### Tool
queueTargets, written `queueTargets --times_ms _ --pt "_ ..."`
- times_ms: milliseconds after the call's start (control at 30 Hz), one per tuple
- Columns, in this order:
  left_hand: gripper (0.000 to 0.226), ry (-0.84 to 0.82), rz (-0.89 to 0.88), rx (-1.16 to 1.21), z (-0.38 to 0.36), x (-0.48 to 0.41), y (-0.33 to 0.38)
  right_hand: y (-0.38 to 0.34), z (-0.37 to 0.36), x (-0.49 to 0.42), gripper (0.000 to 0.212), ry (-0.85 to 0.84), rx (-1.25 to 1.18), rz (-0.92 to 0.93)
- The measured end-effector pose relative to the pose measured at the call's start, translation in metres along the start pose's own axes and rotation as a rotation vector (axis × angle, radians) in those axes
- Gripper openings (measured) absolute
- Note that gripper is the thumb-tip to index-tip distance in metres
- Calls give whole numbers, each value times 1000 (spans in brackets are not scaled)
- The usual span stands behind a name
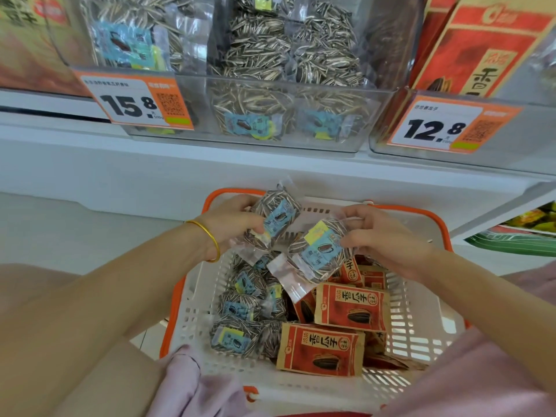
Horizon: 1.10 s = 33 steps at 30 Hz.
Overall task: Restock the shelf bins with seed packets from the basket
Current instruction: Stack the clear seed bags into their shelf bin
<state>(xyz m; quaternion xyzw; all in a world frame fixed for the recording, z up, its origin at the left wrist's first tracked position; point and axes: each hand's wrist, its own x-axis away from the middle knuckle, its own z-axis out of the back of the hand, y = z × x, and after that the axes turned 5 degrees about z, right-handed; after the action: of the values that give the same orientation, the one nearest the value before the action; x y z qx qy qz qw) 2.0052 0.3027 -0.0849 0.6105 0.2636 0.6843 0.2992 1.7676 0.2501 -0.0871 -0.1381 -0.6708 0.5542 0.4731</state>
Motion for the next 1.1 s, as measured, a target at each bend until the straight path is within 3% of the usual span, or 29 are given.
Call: queueTargets --times_ms 300,533,667,733,800,867,967,1033,1100 --pt "37 -256 0 126 -10 8 3 -1 -7 -1 26 -19 -173 84" --pt "56 -484 -86 259 -20 26 7 -12 -18 5 35 65 -281 282" --pt "48 -330 -263 81 -30 32 5 -18 -28 14 37 187 -200 393" --pt "66 -261 -304 28 -32 35 6 -17 -31 18 57 252 -138 372" --pt "73 -212 -347 -14 -32 40 10 -15 -35 23 76 146 -256 286" --pt "59 -156 -403 -84 -35 47 16 -16 -43 31 82 -34 -388 268" --pt "68 -66 -514 -219 -36 61 28 -29 -56 37 96 -78 -496 319" --pt "64 8 -628 -336 -25 70 45 -53 -62 43 91 8 -475 400" --pt "57 29 -710 -454 -7 81 68 -86 -63 45 73 83 -434 473"
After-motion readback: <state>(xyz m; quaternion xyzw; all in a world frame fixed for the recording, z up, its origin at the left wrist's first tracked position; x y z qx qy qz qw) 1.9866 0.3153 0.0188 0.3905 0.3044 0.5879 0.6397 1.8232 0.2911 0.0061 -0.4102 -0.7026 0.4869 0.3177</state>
